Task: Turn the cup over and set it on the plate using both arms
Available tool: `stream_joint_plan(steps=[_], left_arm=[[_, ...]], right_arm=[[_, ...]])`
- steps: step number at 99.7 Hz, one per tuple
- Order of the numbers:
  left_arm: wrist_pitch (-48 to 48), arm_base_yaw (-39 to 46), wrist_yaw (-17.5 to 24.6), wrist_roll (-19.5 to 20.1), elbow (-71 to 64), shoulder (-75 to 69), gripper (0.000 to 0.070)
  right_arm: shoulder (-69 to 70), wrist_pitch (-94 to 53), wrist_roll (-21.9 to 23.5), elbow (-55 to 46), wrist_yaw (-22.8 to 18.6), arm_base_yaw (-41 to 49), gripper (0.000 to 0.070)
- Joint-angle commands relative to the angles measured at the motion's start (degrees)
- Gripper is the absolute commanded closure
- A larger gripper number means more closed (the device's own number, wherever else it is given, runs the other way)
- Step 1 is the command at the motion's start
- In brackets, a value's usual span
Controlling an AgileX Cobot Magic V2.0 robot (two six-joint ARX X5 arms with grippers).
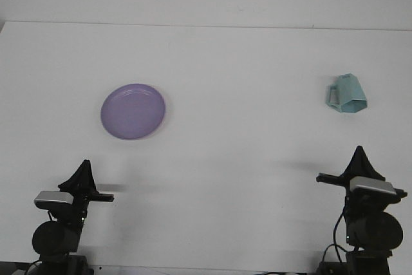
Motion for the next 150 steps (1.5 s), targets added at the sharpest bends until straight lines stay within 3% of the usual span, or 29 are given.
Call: stream_joint_plan(steps=[1,14,17,21,23,25,28,31,50,74,95,111,138,150], left_arm=[[0.52,0.09,-0.09,-0.33,-1.16,-0.02,0.0689],[0.52,0.09,-0.09,-0.33,-1.16,-0.02,0.0688],[0.52,0.09,-0.09,-0.33,-1.16,-0.02,0.0688],[0.55,0.09,-0.09,-0.33,-1.16,-0.02,0.0688],[0.55,0.09,-0.09,-0.33,-1.16,-0.02,0.0688],[0.55,0.09,-0.09,-0.35,-1.16,-0.02,0.0688],[0.55,0.09,-0.09,-0.35,-1.16,-0.02,0.0688],[0.55,0.09,-0.09,-0.35,-1.16,-0.02,0.0688],[0.55,0.09,-0.09,-0.98,-1.16,-0.02,0.0688],[0.55,0.09,-0.09,-0.96,-1.16,-0.02,0.0688],[0.57,0.09,-0.09,-0.96,-1.16,-0.02,0.0688],[0.55,0.09,-0.09,-0.96,-1.16,-0.02,0.0688],[0.55,0.09,-0.09,-0.96,-1.16,-0.02,0.0688],[0.55,0.09,-0.09,-0.96,-1.16,-0.02,0.0688]], right_arm=[[5.44,1.05,-8.13,2.78,1.22,-0.55,0.07],[16.24,6.75,-14.29,5.57,1.4,-3.37,0.0665],[18.56,8.5,-15.04,5.64,1.22,-4.24,0.0601],[21.92,10.82,-15.85,5.64,0.98,-5.55,0.0447],[23.1,11.54,-16.09,5.64,0.68,-6.08,0.0407],[24.85,12.55,-16.31,5.64,0.02,-6.86,0.03],[27.06,13.92,-16.66,5.64,-0.9,-7.87,0.0229],[28.92,15.21,-17.03,5.64,-1.73,-8.79,0.0207],[42.84,28.44,-20.41,5.66,-8.09,-16.13,0.0207],[61.33,40.85,-20.17,8.0,-15.85,-23.1,0.0208],[74.69,42.38,-20.63,17.42,-19.82,-24.98,0.0211],[82.44,40.87,-25.05,24.57,-20.46,-25.0,0.0211],[92.61,39.41,-28.17,35.32,-24.17,-25.35,0.0213],[96.02,38.4,-29.7,39.58,-28.3,-25.55,0.0218]])
